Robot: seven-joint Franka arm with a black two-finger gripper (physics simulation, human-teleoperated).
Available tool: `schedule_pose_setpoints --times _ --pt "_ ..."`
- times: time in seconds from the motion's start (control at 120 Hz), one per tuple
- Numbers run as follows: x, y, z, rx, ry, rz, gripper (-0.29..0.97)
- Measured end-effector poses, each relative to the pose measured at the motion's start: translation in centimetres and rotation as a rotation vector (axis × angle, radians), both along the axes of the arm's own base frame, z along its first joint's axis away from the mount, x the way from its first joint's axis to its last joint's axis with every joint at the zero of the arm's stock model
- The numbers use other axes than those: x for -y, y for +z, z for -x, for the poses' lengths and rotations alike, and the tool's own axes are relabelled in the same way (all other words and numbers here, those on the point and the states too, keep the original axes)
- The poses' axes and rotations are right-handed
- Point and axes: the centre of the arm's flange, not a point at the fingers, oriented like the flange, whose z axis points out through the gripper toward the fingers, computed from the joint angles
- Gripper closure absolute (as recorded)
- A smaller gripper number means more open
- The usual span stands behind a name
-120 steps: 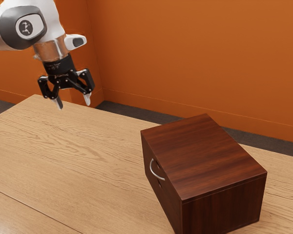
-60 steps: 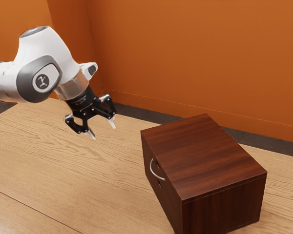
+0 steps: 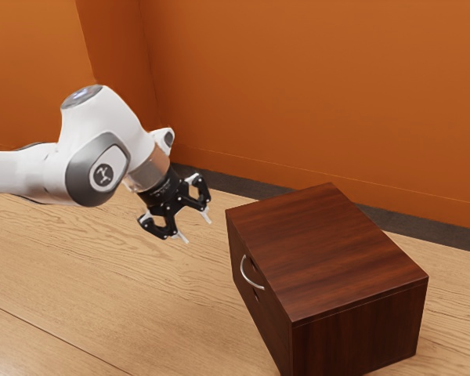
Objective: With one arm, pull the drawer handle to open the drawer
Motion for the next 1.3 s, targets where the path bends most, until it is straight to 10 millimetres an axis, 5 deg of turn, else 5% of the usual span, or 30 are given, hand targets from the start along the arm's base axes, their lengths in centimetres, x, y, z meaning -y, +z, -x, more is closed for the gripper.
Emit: schedule_pose_setpoints --times 0.3,0.55,1.3 --pt "2.3 -0.6 1.8 0.007 0.001 0.01 0.38" --pt "6.0 -4.0 1.9 -0.034 -0.075 0.004 0.41" --pt "7.3 -8.6 -0.9 -0.03 -0.14 0.023 0.47"
